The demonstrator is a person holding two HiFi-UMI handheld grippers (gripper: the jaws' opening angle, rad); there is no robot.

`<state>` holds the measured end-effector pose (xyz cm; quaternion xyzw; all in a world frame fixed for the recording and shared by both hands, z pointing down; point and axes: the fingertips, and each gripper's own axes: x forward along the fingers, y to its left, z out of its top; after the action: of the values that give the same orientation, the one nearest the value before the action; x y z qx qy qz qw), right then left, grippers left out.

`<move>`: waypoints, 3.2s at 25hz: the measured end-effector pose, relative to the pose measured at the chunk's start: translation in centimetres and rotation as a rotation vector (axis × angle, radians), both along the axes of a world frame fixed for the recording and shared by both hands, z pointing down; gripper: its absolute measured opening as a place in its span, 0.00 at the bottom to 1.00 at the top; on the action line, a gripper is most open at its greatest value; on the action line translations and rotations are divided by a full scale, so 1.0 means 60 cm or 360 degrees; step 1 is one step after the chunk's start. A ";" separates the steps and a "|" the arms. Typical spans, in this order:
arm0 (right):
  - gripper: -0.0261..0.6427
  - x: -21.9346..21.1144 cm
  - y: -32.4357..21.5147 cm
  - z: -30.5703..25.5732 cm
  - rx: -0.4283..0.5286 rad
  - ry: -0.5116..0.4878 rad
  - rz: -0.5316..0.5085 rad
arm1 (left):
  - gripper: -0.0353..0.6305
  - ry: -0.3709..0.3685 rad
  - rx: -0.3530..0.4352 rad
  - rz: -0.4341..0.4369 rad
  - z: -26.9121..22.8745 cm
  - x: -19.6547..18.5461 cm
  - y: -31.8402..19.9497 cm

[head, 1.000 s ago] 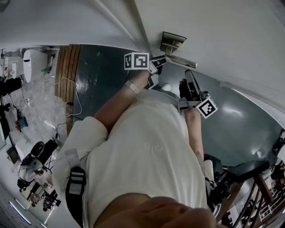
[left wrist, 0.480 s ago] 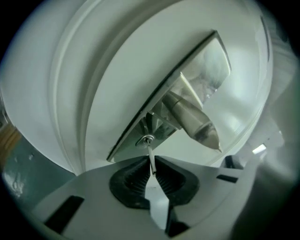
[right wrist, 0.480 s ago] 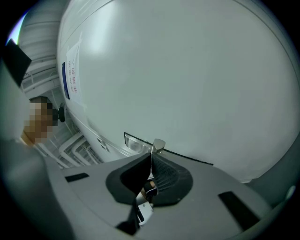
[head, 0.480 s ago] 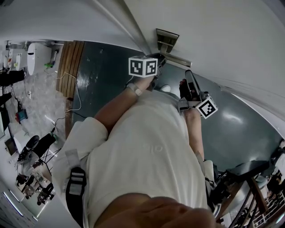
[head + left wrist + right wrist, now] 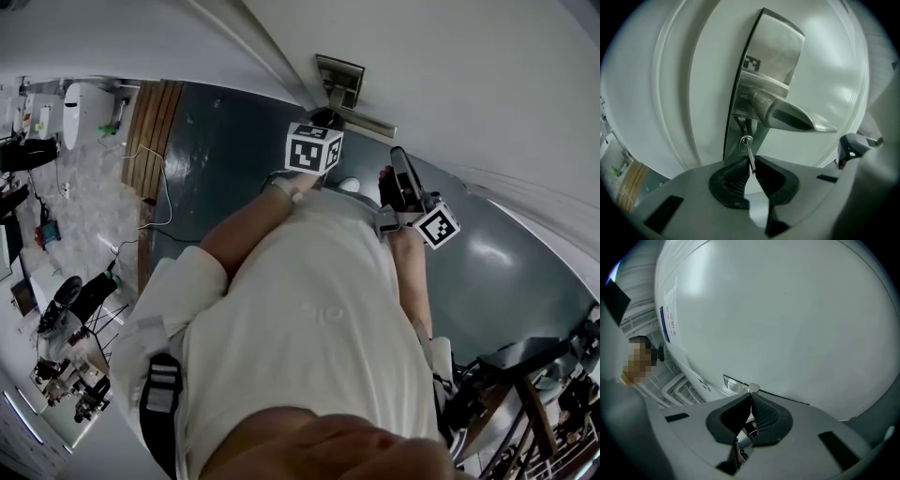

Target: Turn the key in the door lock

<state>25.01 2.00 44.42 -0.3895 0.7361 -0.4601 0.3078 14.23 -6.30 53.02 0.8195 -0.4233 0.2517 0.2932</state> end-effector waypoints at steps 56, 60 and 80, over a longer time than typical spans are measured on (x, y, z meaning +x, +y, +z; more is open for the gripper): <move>0.08 -0.093 0.001 -0.014 -0.0264 0.0401 0.0318 | 0.17 0.3315 -0.1511 0.0366 -0.065 -0.005 -0.020; 0.08 -0.093 -0.003 0.001 -0.0268 0.0379 0.0291 | 0.16 0.3130 -0.1423 0.0339 -0.052 0.003 -0.020; 0.08 -0.106 -0.042 0.000 -0.0203 0.0256 0.0160 | 0.15 0.2398 -0.1193 0.0299 -0.054 0.013 -0.016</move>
<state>18.67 -0.49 44.43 -0.4805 0.7071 -0.4573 0.2450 15.02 -7.27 49.78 0.6487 0.0665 -0.2147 0.7271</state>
